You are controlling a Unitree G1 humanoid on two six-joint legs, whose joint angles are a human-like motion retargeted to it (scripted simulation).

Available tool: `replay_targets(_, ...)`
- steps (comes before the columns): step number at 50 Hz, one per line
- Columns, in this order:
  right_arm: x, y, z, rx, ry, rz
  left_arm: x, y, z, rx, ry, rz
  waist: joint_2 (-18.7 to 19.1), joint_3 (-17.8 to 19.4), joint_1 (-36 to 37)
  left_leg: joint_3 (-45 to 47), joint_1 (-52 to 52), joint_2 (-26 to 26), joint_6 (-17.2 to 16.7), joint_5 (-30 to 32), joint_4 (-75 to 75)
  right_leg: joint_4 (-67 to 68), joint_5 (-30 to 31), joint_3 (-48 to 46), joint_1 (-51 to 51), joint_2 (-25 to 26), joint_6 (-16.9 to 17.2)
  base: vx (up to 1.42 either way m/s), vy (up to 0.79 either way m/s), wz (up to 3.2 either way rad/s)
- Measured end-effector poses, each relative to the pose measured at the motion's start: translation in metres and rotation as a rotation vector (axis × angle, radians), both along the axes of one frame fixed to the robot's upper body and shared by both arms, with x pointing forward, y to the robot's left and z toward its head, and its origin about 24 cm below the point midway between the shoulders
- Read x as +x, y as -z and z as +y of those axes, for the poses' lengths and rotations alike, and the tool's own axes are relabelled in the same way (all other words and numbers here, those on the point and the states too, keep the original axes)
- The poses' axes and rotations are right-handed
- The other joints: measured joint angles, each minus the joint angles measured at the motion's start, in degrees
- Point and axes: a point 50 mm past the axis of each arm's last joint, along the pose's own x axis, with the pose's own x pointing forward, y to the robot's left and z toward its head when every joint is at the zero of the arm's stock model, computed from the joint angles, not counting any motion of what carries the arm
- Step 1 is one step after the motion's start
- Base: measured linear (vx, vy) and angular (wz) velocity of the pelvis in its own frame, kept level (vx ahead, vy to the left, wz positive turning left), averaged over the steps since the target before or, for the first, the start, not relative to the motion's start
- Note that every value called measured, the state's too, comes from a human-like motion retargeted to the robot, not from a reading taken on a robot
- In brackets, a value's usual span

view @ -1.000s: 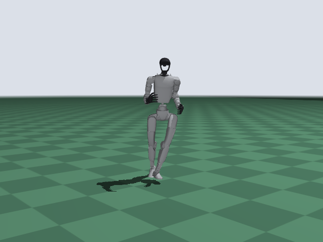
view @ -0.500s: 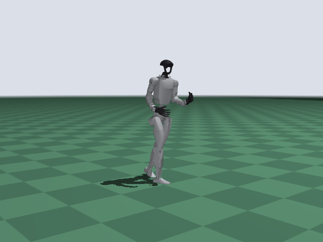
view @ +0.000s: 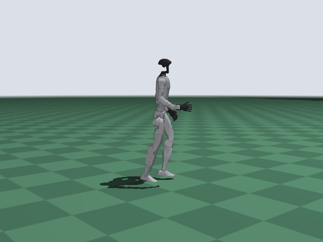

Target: Walk run

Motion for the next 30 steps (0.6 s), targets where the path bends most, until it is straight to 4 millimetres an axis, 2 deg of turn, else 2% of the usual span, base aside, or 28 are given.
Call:
replay_targets(2,0.000,0.002,-0.006,-0.019,0.006,0.019,-0.001,0.001,-0.002,0.023,0.019,0.000,1.0,0.1,1.7,5.2,-0.3,-0.1,-1.0,-1.3,-9.3,-0.7,-1.5,-2.4,2.4,2.2,0.7,0.77,-0.17,1.05)
replay_targets(4,0.000,0.005,-0.008,-0.014,0.017,0.033,-0.003,0.003,-0.009,0.027,0.043,0.015,2.1,0.1,1.9,7.5,0.3,-3.1,-1.7,-3.0,-18.1,-1.2,-2.5,-5.6,4.8,4.6,1.6,0.71,-0.15,1.42)
replay_targets(5,0.000,0.006,-0.007,-0.006,0.025,0.038,-0.004,0.005,-0.014,0.025,0.056,0.029,2.6,0.1,1.3,8.3,1.0,-5.0,-1.3,-3.2,-22.1,-1.4,-2.7,-7.6,6.1,5.8,2.0,0.72,-0.17,1.60)
replay_targets(6,-0.001,0.008,-0.005,0.007,0.032,0.044,-0.007,0.008,-0.019,0.019,0.067,0.051,2.2,0.0,0.9,11.0,2.3,-6.1,0.8,-3.0,-24.1,-1.3,-2.5,-8.8,7.2,6.1,2.7,0.79,-0.29,1.27)
replay_targets(7,-0.002,0.011,-0.002,0.019,0.036,0.052,-0.010,0.011,-0.023,0.014,0.077,0.078,1.4,0.0,1.0,13.3,3.9,-6.5,2.3,-2.5,-25.3,-1.0,-2.0,-9.3,8.3,6.1,3.2,0.94,-0.59,0.42)
replay_targets(8,-0.004,0.014,0.003,0.032,0.033,0.063,-0.014,0.014,-0.028,0.011,0.086,0.112,-0.4,0.2,2.1,15.1,6.2,-5.8,2.3,-1.5,-24.9,-0.4,-1.2,-8.2,9.6,5.4,3.4,1.08,-0.74,-0.31)
replay_targets(10,-0.009,0.022,0.016,0.062,0.023,0.092,-0.023,0.021,-0.034,0.010,0.055,0.181,-3.4,0.4,5.0,15.6,8.9,-4.7,2.3,-3.9,-23.3,2.7,4.0,-5.0,10.9,3.6,5.7,1.11,-0.59,-0.65)
replay_targets(12,-0.017,0.032,0.026,0.068,0.006,0.126,-0.020,0.024,-0.044,-0.032,0.007,0.197,-4.6,-0.5,6.4,11.9,8.5,-3.6,2.3,-8.4,-19.8,8.2,15.6,-4.3,9.7,2.4,7.4,0.97,-0.22,0.20)
replay_targets(13,-0.022,0.037,0.031,0.061,-0.011,0.147,-0.016,0.023,-0.045,-0.067,-0.008,0.194,-4.1,-0.6,6.3,10.2,8.6,-1.7,2.3,-10.4,-17.3,12.3,21.8,-2.5,8.7,2.5,7.1,0.98,-0.06,0.61)
replay_targets(15,-0.033,0.046,0.043,0.040,-0.042,0.188,-0.007,0.022,-0.040,-0.098,-0.028,0.203,-1.1,-0.3,5.3,6.3,10.7,1.2,2.3,-13.8,-14.4,22.2,31.1,-0.1,5.9,4.0,2.6,1.01,0.02,1.03)
replay_targets(17,-0.043,0.053,0.044,0.008,-0.043,0.219,0.006,0.020,-0.040,-0.087,-0.016,0.183,2.9,-0.9,2.5,-0.5,12.7,2.8,2.3,-15.2,-14.1,31.4,33.7,2.5,1.2,7.8,-3.1,0.80,0.08,2.03)
replay_targets(18,-0.048,0.057,0.042,-0.005,-0.034,0.240,0.014,0.017,-0.039,-0.076,-0.003,0.155,4.5,-1.2,1.8,-3.2,13.3,3.3,2.3,-15.4,-14.1,34.6,30.2,5.4,-1.7,10.0,-3.5,0.65,0.04,2.02)
replay_targets(20,-0.062,0.066,0.034,-0.019,-0.001,0.291,0.032,0.009,-0.038,-0.041,0.045,0.093,6.8,-1.2,1.7,-7.4,14.8,4.0,2.3,-15.6,-14.4,39.1,24.5,8.5,-6.5,10.7,-6.3,0.72,0.00,1.84)
replay_targets(23,-0.087,0.076,0.019,0.010,0.126,0.347,0.064,-0.011,-0.041,0.016,0.180,-0.049,9.0,-0.9,-1.8,-16.4,17.6,2.9,2.3,-14.5,-16.2,41.6,17.0,6.9,-14.4,6.7,-12.3,0.84,-0.04,2.79)
replay_targets(25,-0.102,0.080,0.010,0.063,0.237,0.370,0.084,-0.029,-0.043,0.045,0.251,-0.166,9.8,-1.0,-4.7,-21.4,18.9,2.1,2.3,-14.1,-16.7,39.8,12.7,5.5,-19.3,3.2,-14.4,0.68,-0.10,3.17)
replay_targets(30,-0.129,0.086,0.000,0.214,0.462,0.402,0.119,-0.073,-0.046,0.077,0.267,-0.483,8.3,-0.5,-11.3,-31.0,22.5,-1.2,2.3,-14.1,-16.6,25.1,9.0,11.7,-29.3,0.3,-7.4,0.82,-0.40,2.68)
